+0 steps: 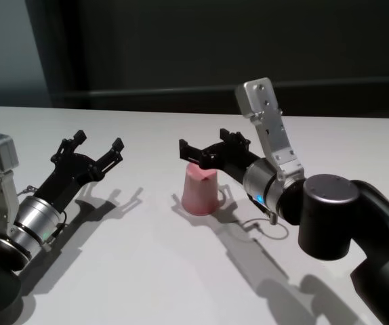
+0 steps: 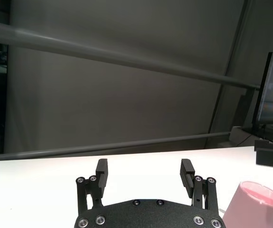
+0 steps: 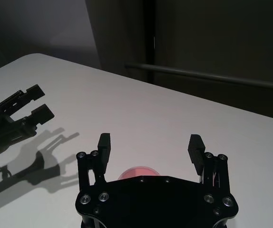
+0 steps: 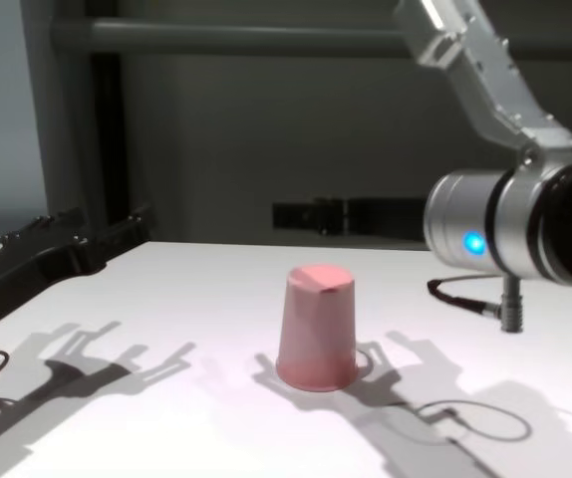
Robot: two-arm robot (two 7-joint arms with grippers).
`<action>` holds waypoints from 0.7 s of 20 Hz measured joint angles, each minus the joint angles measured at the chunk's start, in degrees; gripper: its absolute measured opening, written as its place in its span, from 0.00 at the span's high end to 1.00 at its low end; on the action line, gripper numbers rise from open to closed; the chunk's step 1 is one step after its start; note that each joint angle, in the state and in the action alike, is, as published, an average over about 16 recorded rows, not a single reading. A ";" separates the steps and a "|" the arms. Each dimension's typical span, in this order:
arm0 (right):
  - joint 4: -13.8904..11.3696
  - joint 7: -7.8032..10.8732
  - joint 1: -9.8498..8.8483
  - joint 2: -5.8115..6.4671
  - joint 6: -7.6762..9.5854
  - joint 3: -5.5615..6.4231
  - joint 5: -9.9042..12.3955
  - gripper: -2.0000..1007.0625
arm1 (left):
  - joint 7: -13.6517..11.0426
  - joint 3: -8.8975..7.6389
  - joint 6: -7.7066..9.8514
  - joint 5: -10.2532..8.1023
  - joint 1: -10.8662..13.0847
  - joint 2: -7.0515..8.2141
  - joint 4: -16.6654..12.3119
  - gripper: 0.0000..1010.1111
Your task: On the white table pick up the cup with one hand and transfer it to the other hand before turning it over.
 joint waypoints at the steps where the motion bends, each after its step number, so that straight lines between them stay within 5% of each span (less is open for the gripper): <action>1: -0.68 -0.06 -0.34 0.27 -0.49 0.44 -0.10 0.00 | 0.00 0.00 0.00 0.00 0.00 0.00 0.00 0.01; 14: -7.21 -5.25 -5.47 4.55 -3.26 4.34 -5.67 0.01 | 0.00 0.00 0.00 0.00 0.00 0.00 0.00 0.01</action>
